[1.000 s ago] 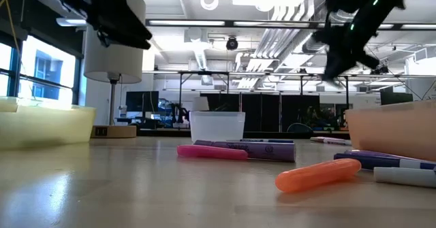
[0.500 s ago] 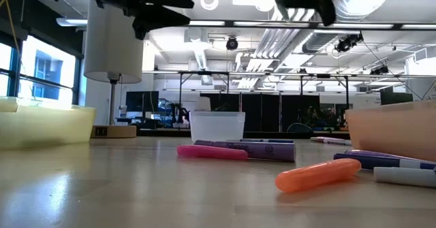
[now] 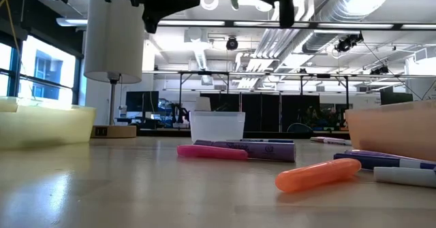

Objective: Pick & Place Markers
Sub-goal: Put the green pen into the yellow bin

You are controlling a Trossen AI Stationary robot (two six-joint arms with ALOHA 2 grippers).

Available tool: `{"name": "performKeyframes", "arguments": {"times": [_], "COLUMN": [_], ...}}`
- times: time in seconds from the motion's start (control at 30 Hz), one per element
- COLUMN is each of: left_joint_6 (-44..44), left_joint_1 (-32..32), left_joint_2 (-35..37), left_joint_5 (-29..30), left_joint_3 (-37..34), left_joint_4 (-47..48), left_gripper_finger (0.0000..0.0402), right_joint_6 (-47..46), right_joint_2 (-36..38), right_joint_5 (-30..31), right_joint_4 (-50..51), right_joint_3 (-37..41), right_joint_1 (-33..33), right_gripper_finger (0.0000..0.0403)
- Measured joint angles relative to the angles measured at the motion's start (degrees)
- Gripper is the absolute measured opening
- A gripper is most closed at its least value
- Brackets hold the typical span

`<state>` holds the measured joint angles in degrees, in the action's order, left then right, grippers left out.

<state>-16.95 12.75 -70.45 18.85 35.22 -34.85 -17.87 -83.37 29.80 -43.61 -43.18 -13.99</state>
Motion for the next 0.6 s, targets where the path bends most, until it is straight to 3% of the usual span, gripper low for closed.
{"name": "performKeyframes", "arguments": {"times": [0.13,0.6], "left_joint_6": [0.0,0.17], "left_joint_1": [-0.02,-0.02], "left_joint_2": [-0.01,-0.01], "left_joint_5": [0.13,0.11], "left_joint_3": [0.4,1.14], "left_joint_4": [0.28,0.36], "left_gripper_finger": [0.0193,0.0193], "right_joint_6": [0.5,5.03], "right_joint_2": [-2.31,-7.12], "right_joint_5": [-0.99,-4.43], "right_joint_4": [-3.68,0.54], "right_joint_3": [-1.01,-9.54], "right_joint_1": [0.1,1.18], "right_gripper_finger": [0.0027,0.0027]}}
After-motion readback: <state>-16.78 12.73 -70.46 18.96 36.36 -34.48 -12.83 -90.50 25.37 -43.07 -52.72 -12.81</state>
